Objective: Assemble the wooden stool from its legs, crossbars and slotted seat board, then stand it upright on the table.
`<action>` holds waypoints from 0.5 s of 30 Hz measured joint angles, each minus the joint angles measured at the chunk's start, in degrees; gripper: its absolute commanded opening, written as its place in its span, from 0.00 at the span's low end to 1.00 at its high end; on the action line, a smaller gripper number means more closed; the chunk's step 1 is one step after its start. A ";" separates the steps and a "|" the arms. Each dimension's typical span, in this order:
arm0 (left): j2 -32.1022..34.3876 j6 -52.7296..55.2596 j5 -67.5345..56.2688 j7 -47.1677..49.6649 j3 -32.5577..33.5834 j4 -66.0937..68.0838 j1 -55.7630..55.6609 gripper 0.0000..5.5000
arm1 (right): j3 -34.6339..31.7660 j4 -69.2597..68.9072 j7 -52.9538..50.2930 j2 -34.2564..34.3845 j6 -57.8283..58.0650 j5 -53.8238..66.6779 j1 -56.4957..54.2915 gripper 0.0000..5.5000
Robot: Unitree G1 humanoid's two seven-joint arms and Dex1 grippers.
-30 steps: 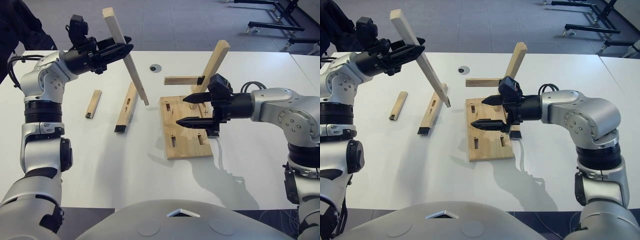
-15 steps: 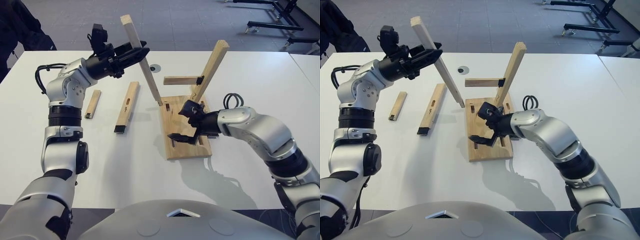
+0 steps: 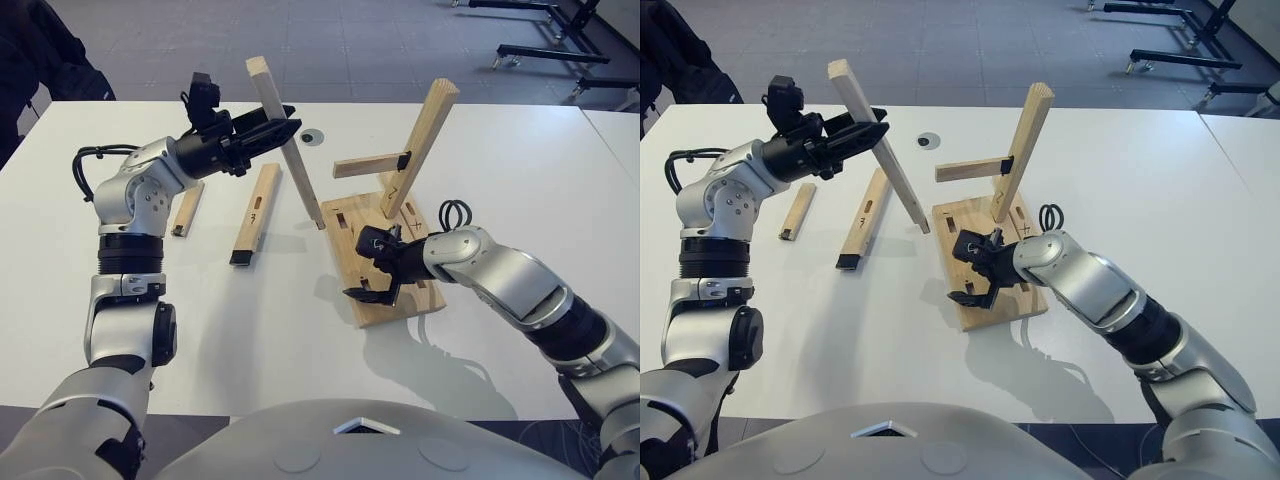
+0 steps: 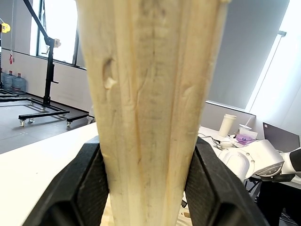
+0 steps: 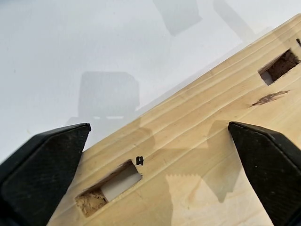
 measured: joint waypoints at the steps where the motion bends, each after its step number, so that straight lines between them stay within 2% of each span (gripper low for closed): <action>1: -0.16 -0.42 0.22 0.70 0.00 -0.39 0.40 0.37 | -0.23 -0.39 0.24 -0.32 0.07 0.02 0.46 0.98; 6: -3.45 -2.09 1.79 6.75 -1.02 -4.59 4.06 0.37 | -2.66 -1.70 0.07 1.29 3.15 1.15 1.77 0.98; 10: -6.36 -2.93 1.52 8.92 -1.54 -6.32 5.13 0.37 | -4.46 -2.13 0.20 4.65 6.92 3.65 1.67 0.98; 15: -6.38 -3.31 1.36 8.55 -1.53 -6.65 5.12 0.37 | -4.36 -3.07 1.93 5.40 9.00 5.67 0.77 0.98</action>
